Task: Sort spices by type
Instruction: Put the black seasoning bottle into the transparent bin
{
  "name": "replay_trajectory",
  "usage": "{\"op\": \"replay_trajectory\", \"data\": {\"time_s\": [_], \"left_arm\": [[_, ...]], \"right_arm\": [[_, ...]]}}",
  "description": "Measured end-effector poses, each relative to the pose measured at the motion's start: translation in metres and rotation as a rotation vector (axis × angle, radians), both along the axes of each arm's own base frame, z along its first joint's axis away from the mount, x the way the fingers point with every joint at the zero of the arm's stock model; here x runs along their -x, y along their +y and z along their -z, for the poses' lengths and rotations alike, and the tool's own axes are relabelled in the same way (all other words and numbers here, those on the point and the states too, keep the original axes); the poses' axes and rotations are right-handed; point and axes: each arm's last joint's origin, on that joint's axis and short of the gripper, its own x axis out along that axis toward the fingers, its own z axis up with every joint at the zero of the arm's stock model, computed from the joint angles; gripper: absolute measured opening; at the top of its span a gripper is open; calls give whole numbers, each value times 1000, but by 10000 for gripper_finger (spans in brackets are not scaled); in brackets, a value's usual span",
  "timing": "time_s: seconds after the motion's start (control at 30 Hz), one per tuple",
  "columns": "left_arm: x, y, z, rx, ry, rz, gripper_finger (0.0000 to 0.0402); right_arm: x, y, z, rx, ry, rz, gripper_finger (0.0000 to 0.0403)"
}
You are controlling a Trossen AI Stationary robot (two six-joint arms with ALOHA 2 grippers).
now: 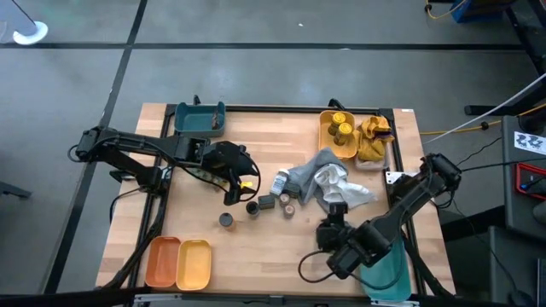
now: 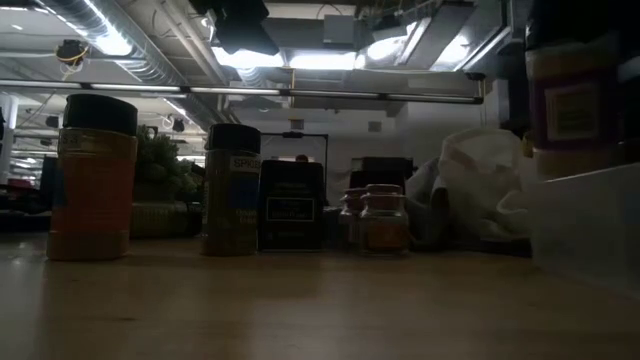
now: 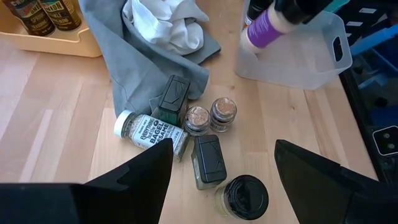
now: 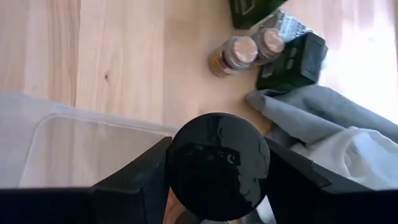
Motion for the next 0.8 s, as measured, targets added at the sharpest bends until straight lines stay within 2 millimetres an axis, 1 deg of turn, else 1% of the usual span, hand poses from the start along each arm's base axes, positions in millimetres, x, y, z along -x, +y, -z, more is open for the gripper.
{"op": "replay_trajectory", "data": {"time_s": [0.2,0.5,0.63,0.8], "left_arm": [[0,0,0,3,0,-2,265],[0,0,0,19,2,-17,265],[0,0,0,22,1,-19,265],[-1,0,-1,23,-8,-20,265]], "right_arm": [[10,2,-8,41,-58,10,209],[22,12,-8,31,-113,60,209],[29,16,7,32,-171,88,209],[31,13,32,5,-192,144,209]]}}
